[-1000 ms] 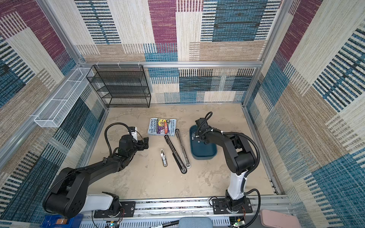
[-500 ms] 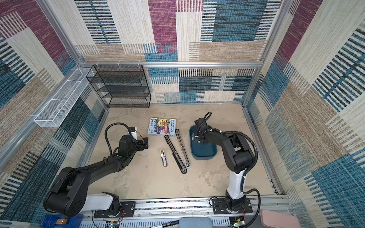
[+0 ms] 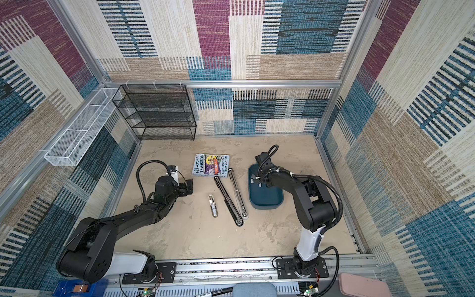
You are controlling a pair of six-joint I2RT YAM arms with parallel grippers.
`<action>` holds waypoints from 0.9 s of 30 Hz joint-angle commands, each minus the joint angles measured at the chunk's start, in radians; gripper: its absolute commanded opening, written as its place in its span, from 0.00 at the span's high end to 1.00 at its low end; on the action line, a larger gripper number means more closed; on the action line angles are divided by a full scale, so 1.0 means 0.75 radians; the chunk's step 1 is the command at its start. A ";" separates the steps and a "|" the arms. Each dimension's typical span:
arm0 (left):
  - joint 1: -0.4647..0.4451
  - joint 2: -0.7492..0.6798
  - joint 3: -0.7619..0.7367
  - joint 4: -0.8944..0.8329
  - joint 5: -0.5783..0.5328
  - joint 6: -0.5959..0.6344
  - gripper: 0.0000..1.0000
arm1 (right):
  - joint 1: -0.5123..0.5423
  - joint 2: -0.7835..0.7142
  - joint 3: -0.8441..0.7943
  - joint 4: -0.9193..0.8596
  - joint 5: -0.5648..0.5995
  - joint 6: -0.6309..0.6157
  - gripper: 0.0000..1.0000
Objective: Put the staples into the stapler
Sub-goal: 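Lower the right gripper into the teal tub and grasp a staple strip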
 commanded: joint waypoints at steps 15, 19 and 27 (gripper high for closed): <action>0.149 0.005 -0.042 0.152 0.332 -0.111 0.07 | 0.130 -0.581 -0.269 0.028 0.015 0.152 0.89; 0.107 -0.065 -0.118 0.218 0.313 -0.078 0.07 | 0.240 -0.749 -0.336 0.034 0.004 0.212 0.88; -0.012 -0.177 -0.196 0.261 0.224 -0.010 0.04 | 0.410 -0.809 -0.388 0.110 0.045 0.242 0.88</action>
